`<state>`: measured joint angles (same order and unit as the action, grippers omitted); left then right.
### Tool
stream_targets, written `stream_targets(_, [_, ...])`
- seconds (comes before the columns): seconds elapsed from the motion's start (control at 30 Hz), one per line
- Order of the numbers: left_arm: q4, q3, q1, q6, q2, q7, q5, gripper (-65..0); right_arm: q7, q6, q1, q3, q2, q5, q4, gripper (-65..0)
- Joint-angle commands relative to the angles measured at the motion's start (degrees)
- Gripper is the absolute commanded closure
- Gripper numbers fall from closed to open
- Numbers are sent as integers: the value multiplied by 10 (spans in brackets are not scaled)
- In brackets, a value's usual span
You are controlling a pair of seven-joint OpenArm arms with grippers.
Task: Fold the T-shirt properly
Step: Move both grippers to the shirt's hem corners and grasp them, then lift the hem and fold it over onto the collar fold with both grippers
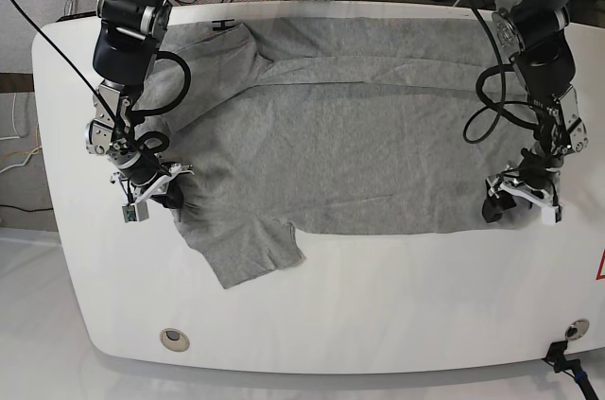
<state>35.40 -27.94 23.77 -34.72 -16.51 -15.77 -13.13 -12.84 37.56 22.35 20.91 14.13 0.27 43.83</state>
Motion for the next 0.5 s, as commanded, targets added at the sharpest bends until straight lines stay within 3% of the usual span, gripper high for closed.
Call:
stream_targets(0.0, [20, 1, -3, 4, -2, -28, 9, -477, -12, 2, 8, 0, 8, -7, 5, 0])
stream_targets(0.17, [54, -1, -10, 4, 6, -28, 9, -458, -12, 2, 8, 0, 13, -7, 5, 0])
stream_targets(0.4, [54, -5, -10, 7, 4, -26, 9, -15, -12, 2, 8, 0, 14, -7, 5, 0])
stream_targets(0.47, [54, -6, -10, 7, 5, -25, 9, 0, -12, 2, 8, 0, 14, -7, 5, 0])
